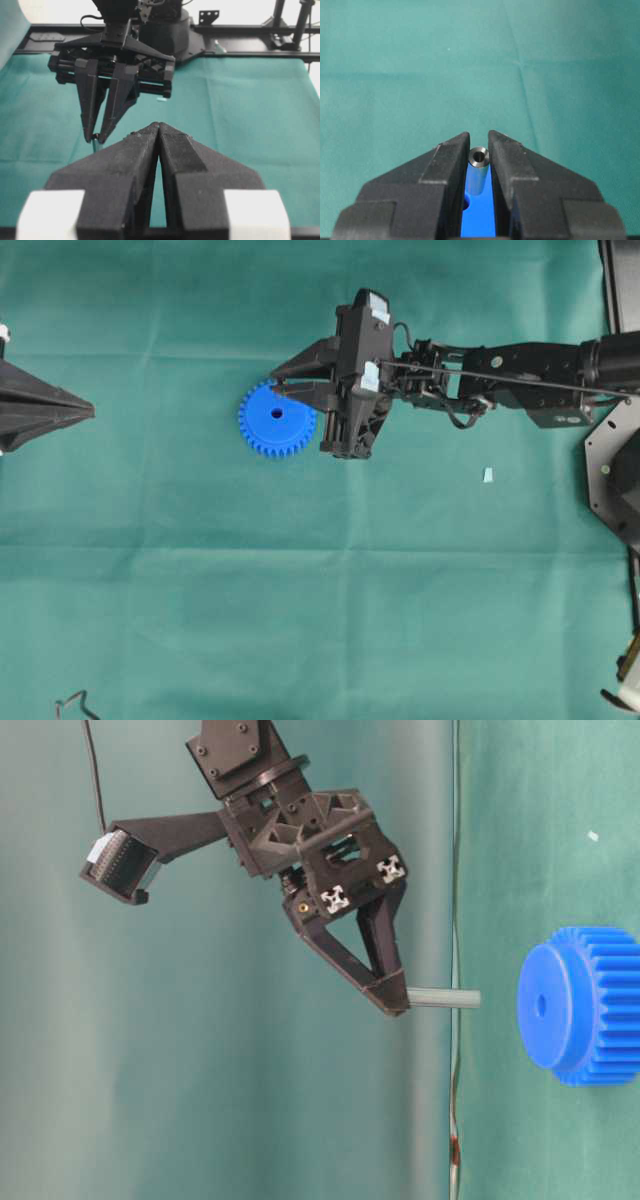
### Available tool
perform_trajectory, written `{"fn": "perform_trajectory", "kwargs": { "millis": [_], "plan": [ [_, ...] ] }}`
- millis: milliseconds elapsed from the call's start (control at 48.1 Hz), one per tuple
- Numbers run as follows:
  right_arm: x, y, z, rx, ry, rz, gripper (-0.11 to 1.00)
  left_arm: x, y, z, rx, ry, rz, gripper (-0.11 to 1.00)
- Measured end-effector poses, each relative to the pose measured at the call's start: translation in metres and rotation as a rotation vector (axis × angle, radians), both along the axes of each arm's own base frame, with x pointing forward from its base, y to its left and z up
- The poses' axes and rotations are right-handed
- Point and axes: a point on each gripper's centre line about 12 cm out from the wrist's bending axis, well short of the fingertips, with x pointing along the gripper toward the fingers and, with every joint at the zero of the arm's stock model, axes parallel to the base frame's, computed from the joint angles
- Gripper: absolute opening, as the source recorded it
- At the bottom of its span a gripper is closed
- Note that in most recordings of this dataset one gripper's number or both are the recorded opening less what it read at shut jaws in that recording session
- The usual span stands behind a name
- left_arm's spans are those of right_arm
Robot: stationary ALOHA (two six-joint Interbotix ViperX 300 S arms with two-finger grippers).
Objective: Insert the shaft into the center hole of the gear.
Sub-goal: 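Carry the held shaft left over the blue gear's center hole, then lower the shaft into the gear's center hole with the right gripper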
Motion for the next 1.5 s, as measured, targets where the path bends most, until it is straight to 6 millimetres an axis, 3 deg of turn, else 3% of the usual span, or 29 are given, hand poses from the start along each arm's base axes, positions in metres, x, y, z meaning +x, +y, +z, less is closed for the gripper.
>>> {"fn": "perform_trajectory", "kwargs": {
  "millis": [437,1060,1497],
  "plan": [
    [0.009,0.001,-0.031,0.01,0.019,-0.005,0.15,0.0,0.0,0.0,0.001,0.0,0.001,0.0],
    [0.011,0.003,-0.015,-0.001,-0.027,0.001,0.15,0.0,0.0,0.0,0.001,0.0,0.0,0.0],
    [0.015,0.006,-0.032,0.018,-0.012,-0.006,0.15,0.0,0.0,0.0,0.001,-0.002,0.001,0.0]
  ]
}}
